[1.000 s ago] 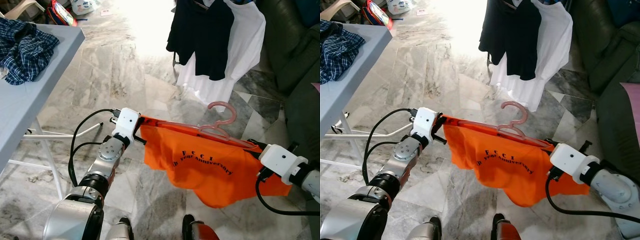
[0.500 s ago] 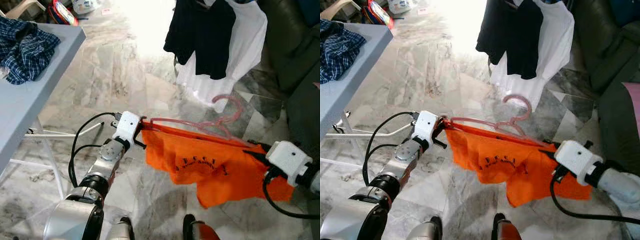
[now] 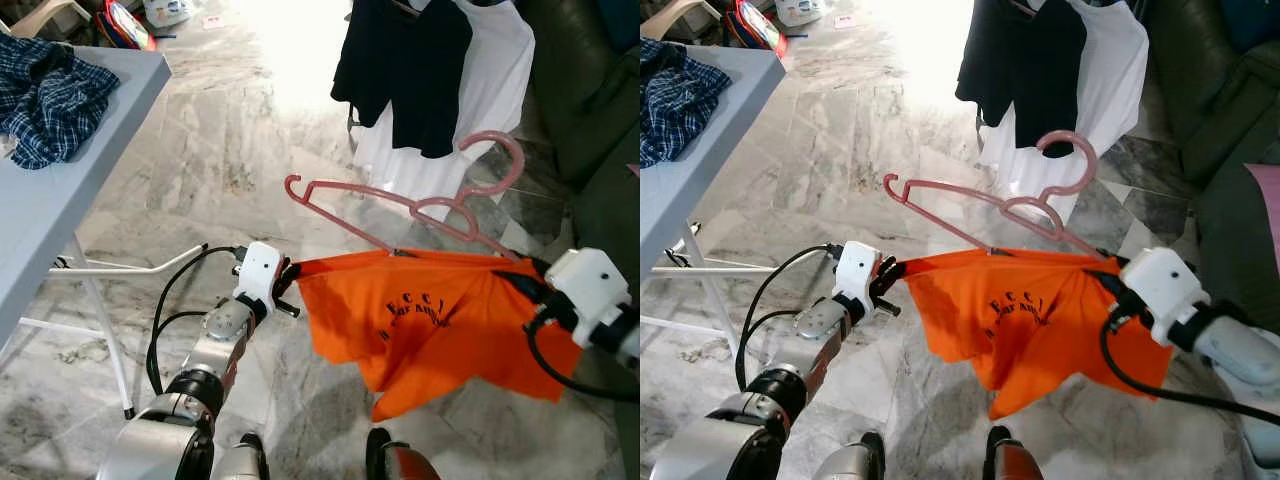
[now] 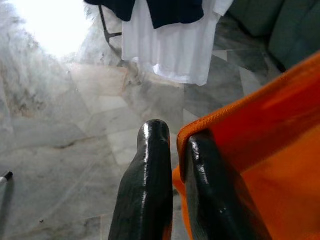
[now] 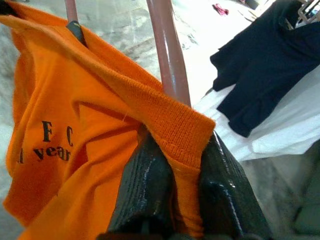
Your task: Hang hanger
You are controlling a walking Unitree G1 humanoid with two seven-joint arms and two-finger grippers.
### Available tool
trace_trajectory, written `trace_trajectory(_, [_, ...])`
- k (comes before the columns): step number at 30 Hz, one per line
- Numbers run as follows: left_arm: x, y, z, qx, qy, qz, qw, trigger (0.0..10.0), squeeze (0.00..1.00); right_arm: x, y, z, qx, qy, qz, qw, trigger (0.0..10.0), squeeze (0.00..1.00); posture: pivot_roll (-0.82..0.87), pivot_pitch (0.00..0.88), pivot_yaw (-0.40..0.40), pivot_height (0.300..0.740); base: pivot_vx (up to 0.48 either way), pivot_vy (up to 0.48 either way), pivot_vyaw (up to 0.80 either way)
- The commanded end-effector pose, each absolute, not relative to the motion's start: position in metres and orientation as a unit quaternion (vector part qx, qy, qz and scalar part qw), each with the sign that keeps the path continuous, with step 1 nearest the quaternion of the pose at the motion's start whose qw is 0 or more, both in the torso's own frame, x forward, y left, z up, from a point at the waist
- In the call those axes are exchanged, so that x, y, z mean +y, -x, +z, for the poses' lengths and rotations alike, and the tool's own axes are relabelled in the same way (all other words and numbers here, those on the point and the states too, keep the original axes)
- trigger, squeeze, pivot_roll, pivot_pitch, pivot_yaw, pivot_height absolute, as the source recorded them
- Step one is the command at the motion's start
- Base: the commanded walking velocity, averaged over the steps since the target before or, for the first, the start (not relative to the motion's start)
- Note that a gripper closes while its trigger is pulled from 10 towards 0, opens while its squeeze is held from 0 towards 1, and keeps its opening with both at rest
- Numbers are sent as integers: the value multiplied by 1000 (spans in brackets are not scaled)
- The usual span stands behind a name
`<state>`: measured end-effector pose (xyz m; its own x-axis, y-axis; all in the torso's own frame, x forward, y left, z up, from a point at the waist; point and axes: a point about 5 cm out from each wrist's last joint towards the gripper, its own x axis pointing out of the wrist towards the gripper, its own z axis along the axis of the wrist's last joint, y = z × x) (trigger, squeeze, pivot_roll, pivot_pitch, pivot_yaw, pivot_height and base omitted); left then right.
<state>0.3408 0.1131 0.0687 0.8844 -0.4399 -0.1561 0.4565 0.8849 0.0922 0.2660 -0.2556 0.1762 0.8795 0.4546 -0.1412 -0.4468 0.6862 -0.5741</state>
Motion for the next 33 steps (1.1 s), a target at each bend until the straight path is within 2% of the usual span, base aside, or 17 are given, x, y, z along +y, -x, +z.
trace_trajectory(1, [116,-335,63,67,-78,-244,964,10000,1000,-253,-270,171,-4,323,236,917,10000,0,-36,247,49,740,0,0,0])
trace_trajectory(5, [114,-332,61,65,-86,-264,958,10000,1000,-247,-276,165,-1,340,242,909,10000,0,-30,250,43,740,0,0,0])
trace_trajectory(14, [96,-309,47,63,-109,-377,918,10000,1000,-231,-300,156,-24,378,223,898,10000,0,-10,258,32,740,0,0,0])
trace_trajectory(20, [88,-306,50,44,-98,-389,915,10000,1000,-223,-307,151,-34,386,221,895,10000,0,-10,263,34,740,0,0,0])
trace_trajectory(26, [94,-318,70,-13,-153,-369,917,10000,1000,-225,-305,140,0,432,285,856,10000,0,-11,262,36,740,0,0,0])
trace_trajectory(33, [97,-322,78,-38,-200,-379,903,10000,1000,-254,-305,141,49,507,311,803,10000,0,-8,258,40,740,0,0,0])
